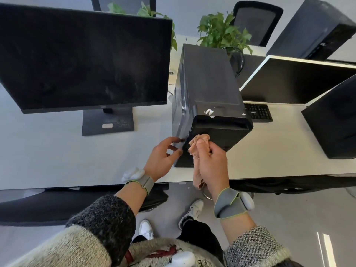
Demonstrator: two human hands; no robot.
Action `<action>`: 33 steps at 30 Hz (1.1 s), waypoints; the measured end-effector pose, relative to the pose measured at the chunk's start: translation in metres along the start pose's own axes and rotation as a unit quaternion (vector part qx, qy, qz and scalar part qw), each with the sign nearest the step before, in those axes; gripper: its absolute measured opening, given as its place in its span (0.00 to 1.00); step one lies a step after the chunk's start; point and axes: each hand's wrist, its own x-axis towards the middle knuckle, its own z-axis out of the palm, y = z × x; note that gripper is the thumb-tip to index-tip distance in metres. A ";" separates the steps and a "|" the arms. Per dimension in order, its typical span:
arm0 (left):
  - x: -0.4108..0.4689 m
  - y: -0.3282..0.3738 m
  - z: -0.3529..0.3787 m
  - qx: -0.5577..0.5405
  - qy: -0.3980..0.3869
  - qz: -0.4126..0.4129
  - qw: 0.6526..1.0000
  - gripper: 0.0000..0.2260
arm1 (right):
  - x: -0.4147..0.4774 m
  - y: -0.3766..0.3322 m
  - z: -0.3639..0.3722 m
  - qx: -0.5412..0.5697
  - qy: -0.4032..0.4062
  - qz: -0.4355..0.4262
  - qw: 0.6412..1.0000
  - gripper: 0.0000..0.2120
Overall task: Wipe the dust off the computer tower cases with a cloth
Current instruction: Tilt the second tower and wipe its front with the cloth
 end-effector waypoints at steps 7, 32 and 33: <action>0.001 -0.002 0.004 -0.014 -0.013 -0.004 1.000 0.19 | -0.001 -0.001 0.008 0.011 0.011 -0.038 0.999 0.13; 0.000 -0.005 0.004 -0.003 -0.020 -0.045 0.999 0.27 | -0.001 0.011 0.027 0.021 -0.042 0.028 0.999 0.14; -0.001 -0.006 0.005 0.000 -0.023 -0.044 0.999 0.27 | 0.000 0.016 0.027 0.015 -0.044 0.053 0.998 0.15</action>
